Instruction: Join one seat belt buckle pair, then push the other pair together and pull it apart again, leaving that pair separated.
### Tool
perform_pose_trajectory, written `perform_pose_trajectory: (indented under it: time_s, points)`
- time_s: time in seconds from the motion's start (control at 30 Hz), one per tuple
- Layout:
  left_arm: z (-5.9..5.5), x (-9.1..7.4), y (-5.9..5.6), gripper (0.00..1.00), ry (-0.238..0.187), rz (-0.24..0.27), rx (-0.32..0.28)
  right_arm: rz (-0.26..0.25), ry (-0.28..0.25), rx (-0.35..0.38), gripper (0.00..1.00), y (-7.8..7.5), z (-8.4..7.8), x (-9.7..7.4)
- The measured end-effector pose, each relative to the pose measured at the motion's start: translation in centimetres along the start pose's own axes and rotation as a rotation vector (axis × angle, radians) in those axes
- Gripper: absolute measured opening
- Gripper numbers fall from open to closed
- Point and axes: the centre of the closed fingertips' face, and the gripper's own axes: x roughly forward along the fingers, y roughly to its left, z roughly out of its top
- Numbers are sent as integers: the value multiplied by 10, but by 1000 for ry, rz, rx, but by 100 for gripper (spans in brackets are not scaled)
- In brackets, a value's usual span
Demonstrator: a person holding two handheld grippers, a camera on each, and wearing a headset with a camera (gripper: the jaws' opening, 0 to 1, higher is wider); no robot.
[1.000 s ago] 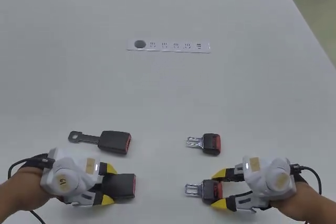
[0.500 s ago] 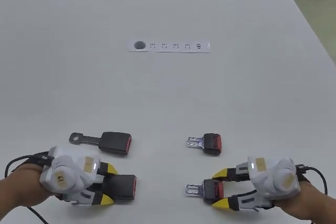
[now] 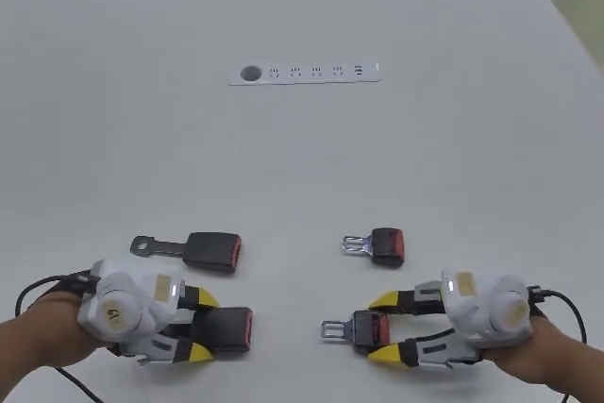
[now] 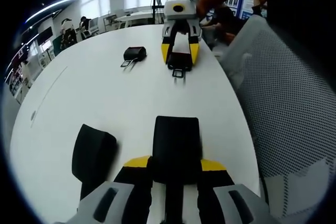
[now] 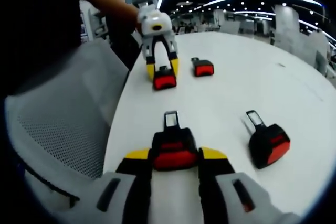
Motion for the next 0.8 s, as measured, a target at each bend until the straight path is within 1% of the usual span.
perform_pose_trajectory:
  time_s: [0.23, 0.47, 0.5, 0.57, 0.63, 0.8]
  points:
    - [-2, 0, 0, 34, 18, 2, 4, 20, -37, -7, 34, 7, 16, 19]
    - [-4, 0, 1, 34, 28, 2, 5, 13, -55, -2, 34, 10, 29, 38]
    - [-4, 0, 0, 34, 29, 2, 8, 10, -47, 6, 34, 11, 31, 40]
    - [-4, 0, 0, 34, 32, 4, 10, 8, -42, -2, 34, 11, 35, 45]
    - [-4, 0, 0, 34, 37, 5, 15, 17, -47, -9, 34, 13, 41, 50]
    - [-5, 0, 0, 34, 41, 7, 17, 13, -48, -9, 34, 14, 52, 65]
